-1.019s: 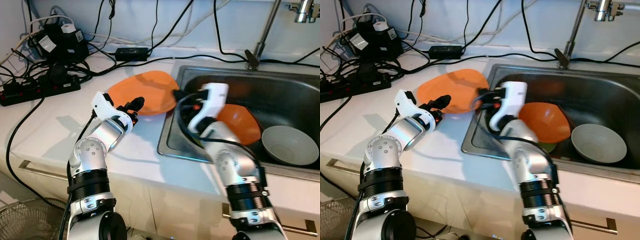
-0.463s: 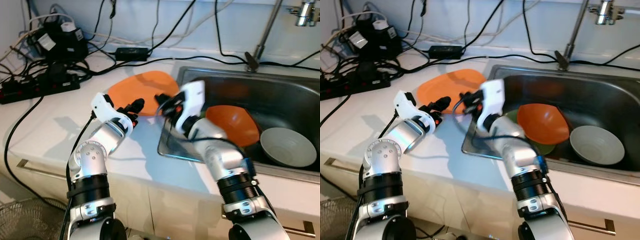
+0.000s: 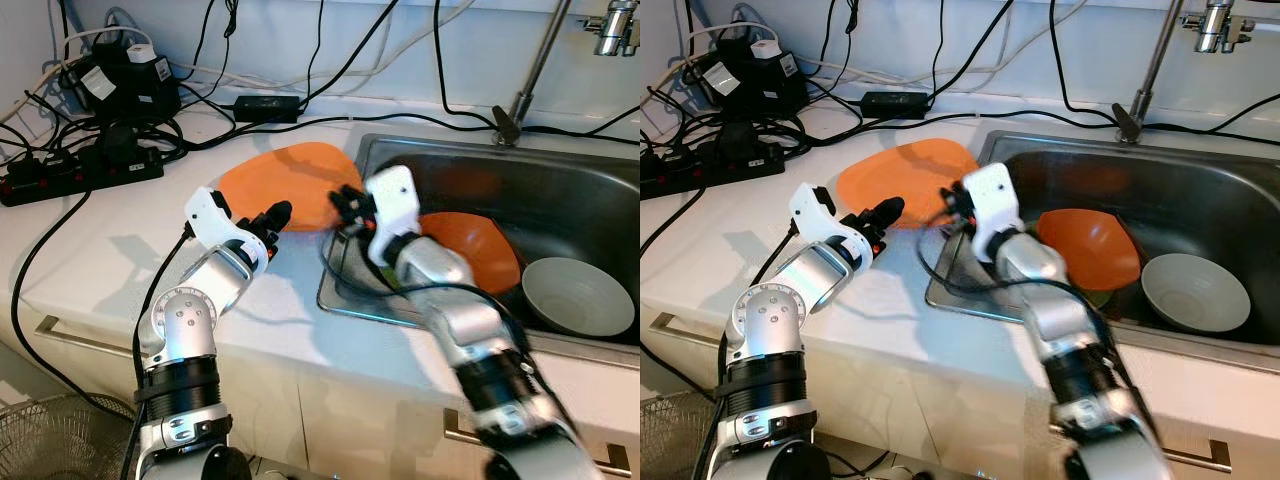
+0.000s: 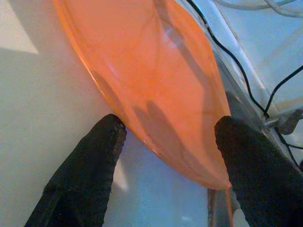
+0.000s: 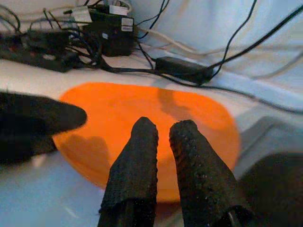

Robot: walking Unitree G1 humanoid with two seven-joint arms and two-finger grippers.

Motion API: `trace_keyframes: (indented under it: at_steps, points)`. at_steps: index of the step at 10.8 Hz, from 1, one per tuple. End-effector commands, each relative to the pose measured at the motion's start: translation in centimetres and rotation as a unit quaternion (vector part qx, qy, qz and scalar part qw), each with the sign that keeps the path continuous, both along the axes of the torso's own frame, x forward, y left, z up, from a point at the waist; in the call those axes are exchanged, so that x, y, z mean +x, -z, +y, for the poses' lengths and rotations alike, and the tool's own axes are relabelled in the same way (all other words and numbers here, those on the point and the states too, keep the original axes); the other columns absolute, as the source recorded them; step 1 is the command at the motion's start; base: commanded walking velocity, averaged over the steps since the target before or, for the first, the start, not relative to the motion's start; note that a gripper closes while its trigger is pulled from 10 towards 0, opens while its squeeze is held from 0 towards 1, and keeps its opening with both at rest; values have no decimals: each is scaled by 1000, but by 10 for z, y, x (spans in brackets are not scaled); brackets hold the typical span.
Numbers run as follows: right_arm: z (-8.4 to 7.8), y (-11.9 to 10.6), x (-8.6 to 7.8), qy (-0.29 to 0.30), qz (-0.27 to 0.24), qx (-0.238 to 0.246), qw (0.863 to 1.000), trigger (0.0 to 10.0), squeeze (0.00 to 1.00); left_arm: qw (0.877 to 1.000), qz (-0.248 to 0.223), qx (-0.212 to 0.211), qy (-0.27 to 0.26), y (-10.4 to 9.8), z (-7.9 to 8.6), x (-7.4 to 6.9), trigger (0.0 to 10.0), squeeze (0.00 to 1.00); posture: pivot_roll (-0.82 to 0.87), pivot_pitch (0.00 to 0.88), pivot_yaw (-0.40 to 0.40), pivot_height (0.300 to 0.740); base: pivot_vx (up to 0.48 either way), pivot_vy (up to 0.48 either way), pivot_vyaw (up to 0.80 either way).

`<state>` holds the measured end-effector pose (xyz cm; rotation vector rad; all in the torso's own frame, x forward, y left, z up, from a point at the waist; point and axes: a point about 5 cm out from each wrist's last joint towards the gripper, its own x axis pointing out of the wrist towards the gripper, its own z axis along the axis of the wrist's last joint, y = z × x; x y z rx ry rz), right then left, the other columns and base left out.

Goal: Kitchen organization

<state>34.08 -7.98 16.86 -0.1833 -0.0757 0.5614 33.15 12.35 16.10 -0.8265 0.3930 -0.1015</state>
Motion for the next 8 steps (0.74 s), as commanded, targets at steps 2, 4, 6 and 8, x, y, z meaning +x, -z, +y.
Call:
trace_keyframes:
  at_steps: [2,4,6,8]
  points:
    - [-7,-4,-6,-4,-58,-63,996,10000,0,997,65,37,10,26,5,-9,10000,0,74,0,68,740,0,0,0]
    - [-9,0,-11,-3,-59,-72,996,10000,0,986,32,160,39,21,14,-10,10000,0,78,0,75,740,0,0,0]
    - [-9,2,-11,5,-43,-41,998,10000,0,961,-4,275,19,16,38,-22,10000,0,91,0,73,740,0,0,0]
    - [-10,0,-10,12,-41,-30,999,10000,0,957,-46,287,17,8,39,-31,10000,1000,106,0,63,740,0,0,0]
